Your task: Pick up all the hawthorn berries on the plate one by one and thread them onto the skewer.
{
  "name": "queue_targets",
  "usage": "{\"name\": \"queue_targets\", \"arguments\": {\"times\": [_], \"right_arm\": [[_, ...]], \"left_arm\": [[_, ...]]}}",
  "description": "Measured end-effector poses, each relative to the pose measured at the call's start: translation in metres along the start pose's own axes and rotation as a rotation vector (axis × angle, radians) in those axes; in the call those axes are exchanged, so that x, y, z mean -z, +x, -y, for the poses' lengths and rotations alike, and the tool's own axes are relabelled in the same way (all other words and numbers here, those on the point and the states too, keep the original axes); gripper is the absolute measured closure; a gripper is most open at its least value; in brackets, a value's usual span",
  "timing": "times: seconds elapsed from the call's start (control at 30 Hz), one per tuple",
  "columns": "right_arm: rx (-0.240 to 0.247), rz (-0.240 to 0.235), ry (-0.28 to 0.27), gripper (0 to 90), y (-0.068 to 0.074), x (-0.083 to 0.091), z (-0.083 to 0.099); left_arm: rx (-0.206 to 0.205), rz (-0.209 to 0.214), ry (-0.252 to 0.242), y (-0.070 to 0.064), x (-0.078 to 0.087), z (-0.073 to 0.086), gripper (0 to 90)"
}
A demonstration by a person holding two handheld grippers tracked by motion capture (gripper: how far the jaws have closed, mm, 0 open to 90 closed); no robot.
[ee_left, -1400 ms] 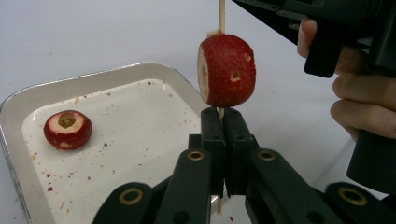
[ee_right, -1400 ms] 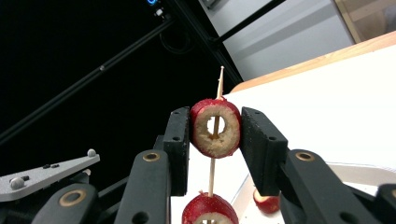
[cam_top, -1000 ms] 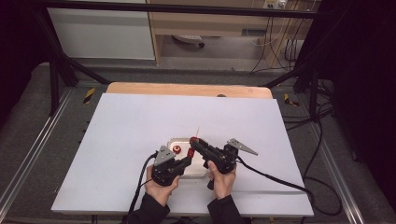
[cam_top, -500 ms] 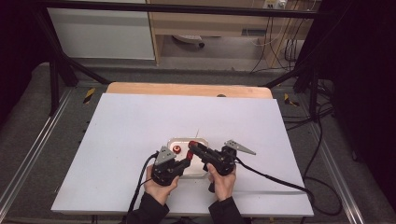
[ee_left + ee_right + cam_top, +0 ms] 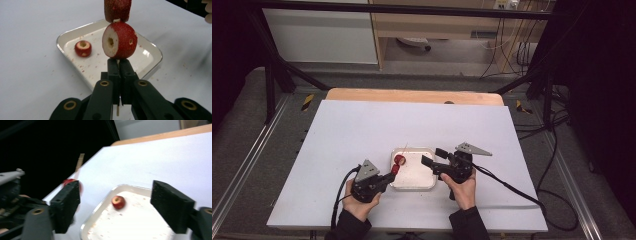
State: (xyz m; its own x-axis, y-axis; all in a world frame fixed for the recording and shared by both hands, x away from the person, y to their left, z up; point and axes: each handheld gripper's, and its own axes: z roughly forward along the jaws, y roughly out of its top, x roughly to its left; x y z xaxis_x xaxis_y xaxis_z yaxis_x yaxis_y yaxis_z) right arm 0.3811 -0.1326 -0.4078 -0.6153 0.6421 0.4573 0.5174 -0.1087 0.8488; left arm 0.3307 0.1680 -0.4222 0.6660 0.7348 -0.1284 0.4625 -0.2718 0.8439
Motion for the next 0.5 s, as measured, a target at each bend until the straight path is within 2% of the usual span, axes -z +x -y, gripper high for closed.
{"name": "queue_targets", "arguments": {"times": [0.1,0.17,0.3,0.43,0.5], "right_arm": [[0.02,0.025,0.045,16.8,-0.004,-0.001,-0.004],[0.051,0.049,0.09,14.8,-0.006,-0.002,-0.007],[0.106,0.07,0.184,12.8,-0.002,-0.009,-0.014],[0.136,0.08,0.283,12.7,0.005,-0.023,-0.023],[0.152,0.087,0.335,12.8,0.01,-0.032,-0.028]], "left_arm": [[0.004,-0.009,0.014,0.013,0.012,0.007,88.2],[0.005,-0.018,0.026,0.022,0.02,0.012,88.2],[0.0,-0.037,0.069,0.038,0.032,0.022,88.1],[0.012,-0.027,0.082,0.048,0.036,0.027,88.1],[0.002,-0.028,0.095,0.05,0.036,0.029,88.0]]}}
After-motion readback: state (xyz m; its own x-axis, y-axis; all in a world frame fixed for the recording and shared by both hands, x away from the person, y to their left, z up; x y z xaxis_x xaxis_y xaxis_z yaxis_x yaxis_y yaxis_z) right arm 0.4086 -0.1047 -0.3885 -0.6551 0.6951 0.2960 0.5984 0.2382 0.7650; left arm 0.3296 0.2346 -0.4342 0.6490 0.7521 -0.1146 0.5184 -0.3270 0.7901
